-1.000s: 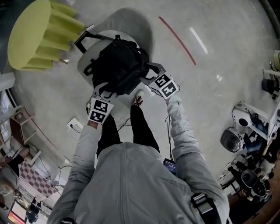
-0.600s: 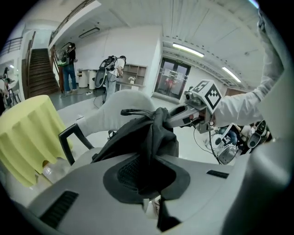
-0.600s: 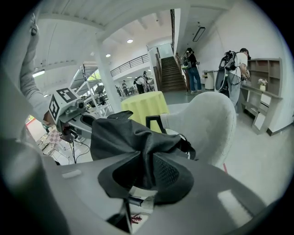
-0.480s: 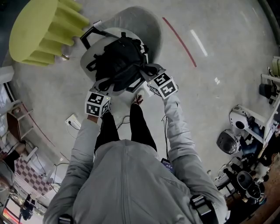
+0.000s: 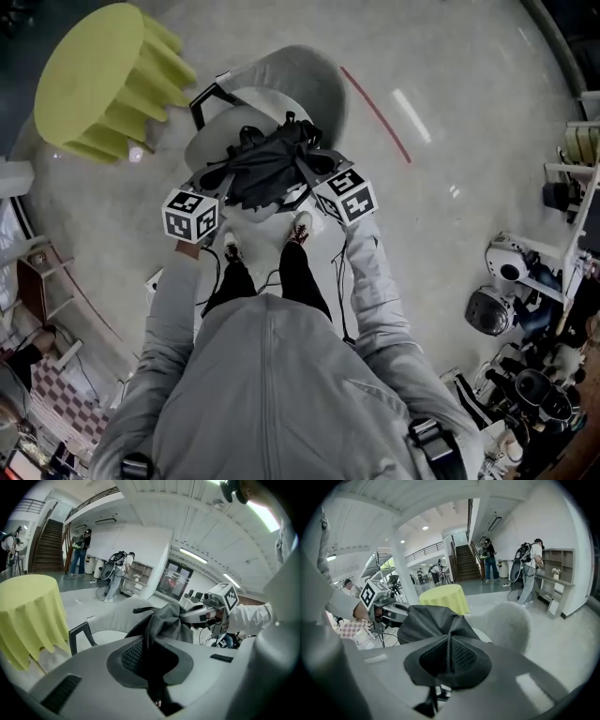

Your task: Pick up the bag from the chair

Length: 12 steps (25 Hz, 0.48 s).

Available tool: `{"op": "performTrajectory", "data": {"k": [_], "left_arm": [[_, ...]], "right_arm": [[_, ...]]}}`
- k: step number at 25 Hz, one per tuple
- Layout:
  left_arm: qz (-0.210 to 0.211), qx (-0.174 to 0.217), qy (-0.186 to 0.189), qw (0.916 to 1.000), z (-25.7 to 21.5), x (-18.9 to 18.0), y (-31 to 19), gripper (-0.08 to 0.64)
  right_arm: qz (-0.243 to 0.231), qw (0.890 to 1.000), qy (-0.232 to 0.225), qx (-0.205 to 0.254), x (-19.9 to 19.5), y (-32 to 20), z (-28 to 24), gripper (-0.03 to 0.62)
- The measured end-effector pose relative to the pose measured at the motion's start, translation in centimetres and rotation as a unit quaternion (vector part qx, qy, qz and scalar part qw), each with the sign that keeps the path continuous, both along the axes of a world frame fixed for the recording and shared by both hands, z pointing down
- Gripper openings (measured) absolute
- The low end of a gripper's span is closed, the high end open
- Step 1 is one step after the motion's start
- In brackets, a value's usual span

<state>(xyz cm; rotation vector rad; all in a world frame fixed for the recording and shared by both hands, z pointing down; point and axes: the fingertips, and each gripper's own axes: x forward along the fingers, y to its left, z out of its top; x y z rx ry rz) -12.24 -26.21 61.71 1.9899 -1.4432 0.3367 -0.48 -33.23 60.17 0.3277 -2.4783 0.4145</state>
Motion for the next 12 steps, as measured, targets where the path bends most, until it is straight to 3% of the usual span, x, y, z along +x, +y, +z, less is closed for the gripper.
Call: {"op": "performTrajectory", "data": {"k": [5,12], "left_arm": [[0.055,0.051,0.014,0.9971,-6.1,1.4,-0.7,0.009],[0.102,0.173,-0.016,0.9795,-16.1,-0.5,-1.8,0.009]], "right_arm": [[0.023,0.999,0.016,0.015,1.9,0.2,-5.9,0.014],[0.085,0.994,-0.045,0.050,1.0,1.0,-14.8,0.014]]}}
